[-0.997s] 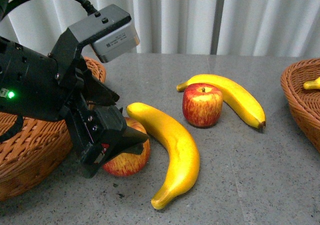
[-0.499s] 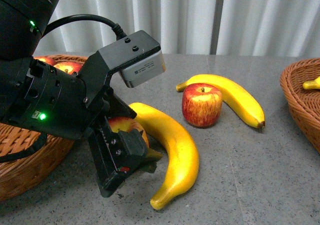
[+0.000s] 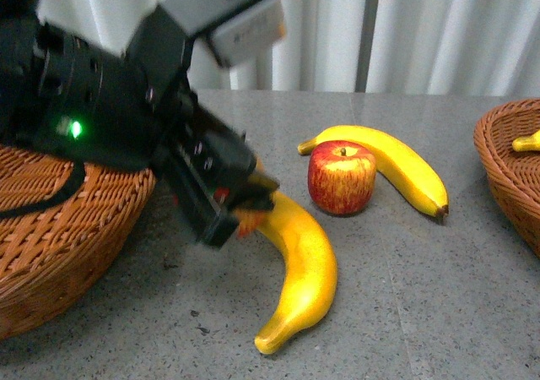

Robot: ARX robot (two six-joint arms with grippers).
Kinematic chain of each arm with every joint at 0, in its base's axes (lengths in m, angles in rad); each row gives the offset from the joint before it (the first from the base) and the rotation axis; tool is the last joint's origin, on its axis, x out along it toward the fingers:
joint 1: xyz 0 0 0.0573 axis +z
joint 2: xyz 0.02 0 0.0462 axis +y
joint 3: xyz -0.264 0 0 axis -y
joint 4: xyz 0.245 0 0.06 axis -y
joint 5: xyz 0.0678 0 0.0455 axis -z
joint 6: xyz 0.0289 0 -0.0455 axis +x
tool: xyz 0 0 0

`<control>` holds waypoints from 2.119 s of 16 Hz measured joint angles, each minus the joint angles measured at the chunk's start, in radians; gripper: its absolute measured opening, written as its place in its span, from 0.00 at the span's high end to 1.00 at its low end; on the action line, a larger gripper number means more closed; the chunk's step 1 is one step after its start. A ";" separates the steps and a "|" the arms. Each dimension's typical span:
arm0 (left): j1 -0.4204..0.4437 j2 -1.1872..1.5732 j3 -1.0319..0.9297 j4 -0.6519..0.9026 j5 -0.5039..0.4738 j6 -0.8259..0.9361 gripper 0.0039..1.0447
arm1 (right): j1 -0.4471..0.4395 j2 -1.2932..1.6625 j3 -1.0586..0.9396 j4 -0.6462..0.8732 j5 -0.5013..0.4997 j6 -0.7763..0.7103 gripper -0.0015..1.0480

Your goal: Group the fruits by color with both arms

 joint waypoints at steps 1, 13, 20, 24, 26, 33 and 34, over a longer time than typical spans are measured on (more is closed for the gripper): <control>-0.004 -0.043 0.011 0.046 -0.050 -0.039 0.43 | 0.000 0.000 0.000 0.000 0.000 0.000 0.06; 0.557 -0.148 -0.194 0.199 -0.300 -0.727 0.44 | 0.000 0.000 0.000 0.000 0.000 0.000 0.06; 0.552 -0.097 -0.183 0.180 -0.299 -0.727 0.23 | 0.000 0.000 0.000 0.000 0.000 0.000 0.06; 0.468 -0.207 -0.166 0.158 -0.289 -0.723 0.06 | 0.000 0.000 0.000 0.000 0.000 0.000 0.06; 0.366 -0.261 -0.127 0.209 -0.269 -0.690 0.06 | 0.000 0.000 0.000 0.000 0.000 0.000 0.06; 0.016 0.071 0.072 0.168 -0.074 -0.387 0.06 | 0.000 0.000 0.000 0.000 0.000 0.000 0.06; -0.009 0.106 0.107 0.170 -0.065 -0.363 0.06 | 0.000 0.000 0.000 0.000 0.000 0.000 0.06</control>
